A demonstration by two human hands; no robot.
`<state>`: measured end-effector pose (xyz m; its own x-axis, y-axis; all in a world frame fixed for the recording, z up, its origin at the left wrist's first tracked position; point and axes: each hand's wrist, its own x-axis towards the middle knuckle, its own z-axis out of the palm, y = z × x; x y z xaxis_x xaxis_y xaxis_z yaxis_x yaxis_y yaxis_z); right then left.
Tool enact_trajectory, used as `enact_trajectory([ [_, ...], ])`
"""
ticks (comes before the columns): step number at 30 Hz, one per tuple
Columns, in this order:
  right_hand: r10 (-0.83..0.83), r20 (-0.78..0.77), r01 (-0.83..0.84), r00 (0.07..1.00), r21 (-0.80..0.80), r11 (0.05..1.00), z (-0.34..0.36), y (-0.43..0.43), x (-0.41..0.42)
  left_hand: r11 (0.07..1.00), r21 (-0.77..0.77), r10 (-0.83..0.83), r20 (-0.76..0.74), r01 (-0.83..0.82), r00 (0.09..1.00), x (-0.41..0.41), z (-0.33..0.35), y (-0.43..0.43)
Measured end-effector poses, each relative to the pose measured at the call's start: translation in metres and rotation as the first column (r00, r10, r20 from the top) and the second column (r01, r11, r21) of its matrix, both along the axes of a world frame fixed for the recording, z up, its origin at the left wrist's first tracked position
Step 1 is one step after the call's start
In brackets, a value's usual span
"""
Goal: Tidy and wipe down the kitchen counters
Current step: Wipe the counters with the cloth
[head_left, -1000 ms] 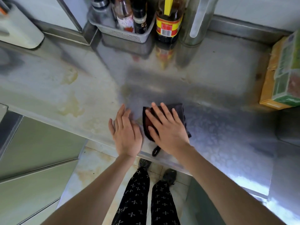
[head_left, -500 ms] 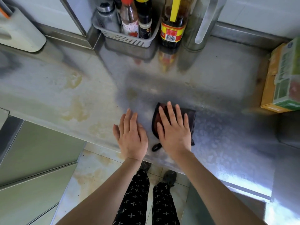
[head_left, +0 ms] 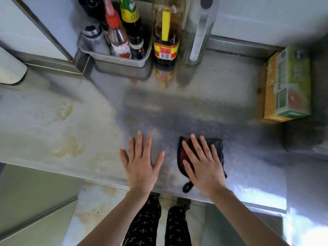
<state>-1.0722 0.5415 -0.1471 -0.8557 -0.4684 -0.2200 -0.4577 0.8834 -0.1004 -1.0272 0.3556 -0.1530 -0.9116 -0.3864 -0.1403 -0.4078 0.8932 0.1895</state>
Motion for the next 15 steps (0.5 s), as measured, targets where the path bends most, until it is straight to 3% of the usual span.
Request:
enact_trajectory([
  [2, 0.118, 0.012, -0.119, 0.993, 0.026, 0.993, -0.002, 0.024, -0.015, 0.995, -0.001, -0.098, -0.034, 0.099, 0.995, -0.016, 0.003, 0.005],
  [3, 0.054, -0.008, -0.053, 0.999, 0.041, 0.998, -0.004, 0.035, -0.032, 0.988, 0.014, -0.155, -0.056, 0.156, 0.986, -0.03, 0.004, 0.011],
  [5, -0.239, -0.038, 0.24, 0.97, 0.021, 0.97, -0.005, 0.045, -0.07, 0.972, 0.079, -0.217, -0.076, 0.223, 0.973, -0.062, 0.006, 0.025],
  [8, -0.573, -0.004, 0.572, 0.819, -0.062, 0.818, -0.004, 0.028, -0.099, 0.97, 0.154, -0.191, -0.009, 0.19, 0.982, -0.108, 0.0, 0.037],
  [10, -0.487, -0.029, 0.485, 0.873, -0.069, 0.872, -0.004, 0.014, -0.09, 0.975, 0.099, -0.202, 0.018, 0.199, 0.979, -0.12, -0.008, 0.035],
  [13, -0.059, -0.059, 0.059, 0.997, 0.009, 0.998, -0.007, 0.029, -0.07, 0.968, 0.032, -0.25, 0.001, 0.25, 0.968, -0.119, -0.014, 0.031],
  [15, -0.067, -0.065, 0.069, 0.996, 0.026, 0.997, -0.01, 0.054, -0.089, 0.97, 0.041, -0.241, 0.017, 0.24, 0.97, -0.117, -0.016, 0.032],
])
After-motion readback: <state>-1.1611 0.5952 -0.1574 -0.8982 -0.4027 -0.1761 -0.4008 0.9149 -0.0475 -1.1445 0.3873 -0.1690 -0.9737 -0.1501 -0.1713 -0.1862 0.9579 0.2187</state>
